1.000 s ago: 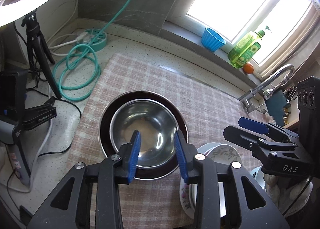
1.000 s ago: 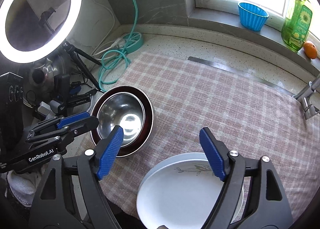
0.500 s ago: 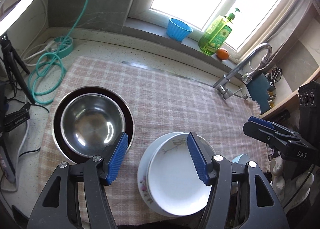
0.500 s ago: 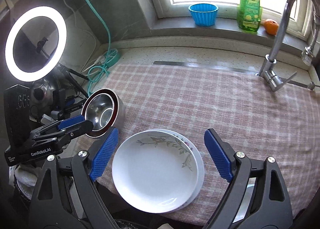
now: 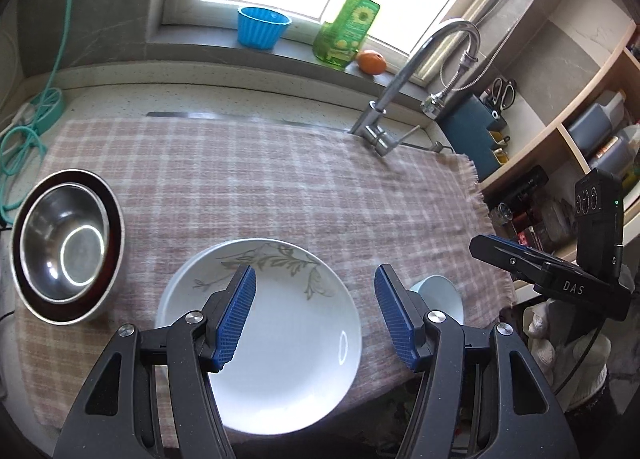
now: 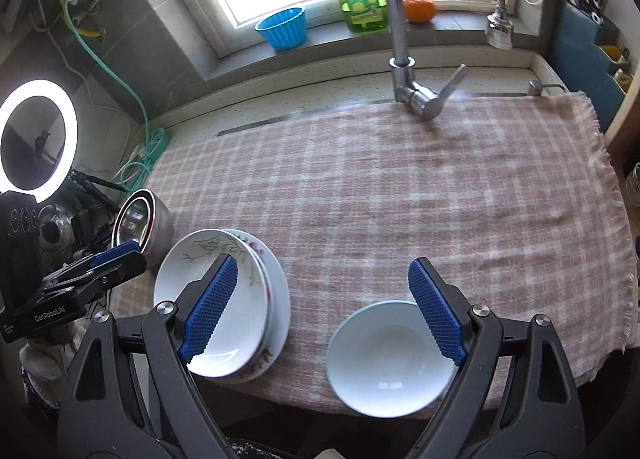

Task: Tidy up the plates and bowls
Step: 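Move both grippers to the light blue bowl rim and close them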

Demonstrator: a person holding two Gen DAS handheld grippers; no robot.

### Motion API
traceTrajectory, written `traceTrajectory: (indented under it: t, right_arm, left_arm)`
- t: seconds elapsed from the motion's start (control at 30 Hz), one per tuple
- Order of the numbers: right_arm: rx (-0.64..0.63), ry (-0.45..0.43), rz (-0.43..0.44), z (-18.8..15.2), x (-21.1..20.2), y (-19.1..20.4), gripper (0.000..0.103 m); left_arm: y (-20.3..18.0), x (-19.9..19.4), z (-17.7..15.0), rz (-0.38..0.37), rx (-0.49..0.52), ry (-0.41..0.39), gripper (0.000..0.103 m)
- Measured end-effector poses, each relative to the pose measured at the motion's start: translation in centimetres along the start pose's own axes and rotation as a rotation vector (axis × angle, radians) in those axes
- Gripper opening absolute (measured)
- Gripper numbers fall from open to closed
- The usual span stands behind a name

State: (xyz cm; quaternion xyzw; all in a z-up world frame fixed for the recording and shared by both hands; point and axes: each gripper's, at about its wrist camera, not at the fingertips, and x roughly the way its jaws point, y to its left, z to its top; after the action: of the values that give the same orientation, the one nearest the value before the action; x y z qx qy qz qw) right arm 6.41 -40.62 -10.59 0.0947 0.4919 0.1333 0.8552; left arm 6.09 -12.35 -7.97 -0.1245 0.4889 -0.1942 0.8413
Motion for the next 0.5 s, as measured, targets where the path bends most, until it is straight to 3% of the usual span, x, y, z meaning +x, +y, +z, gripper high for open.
traceTrajectory:
  t: [0.3,0.5]
  right_arm:
    - [0.096,0.039,-0.053,-3.6,-0.5,-6.7,0.09]
    - [0.126,0.082,-0.052,-5.8,0.2,-8.9,0.09]
  left_arm:
    - [-4.8,4.0,-1.7,-0.066,0.063,0.091,0.061]
    - [-7.3,6.7,-3.3,-0.09,0.092,0.161,0.061]
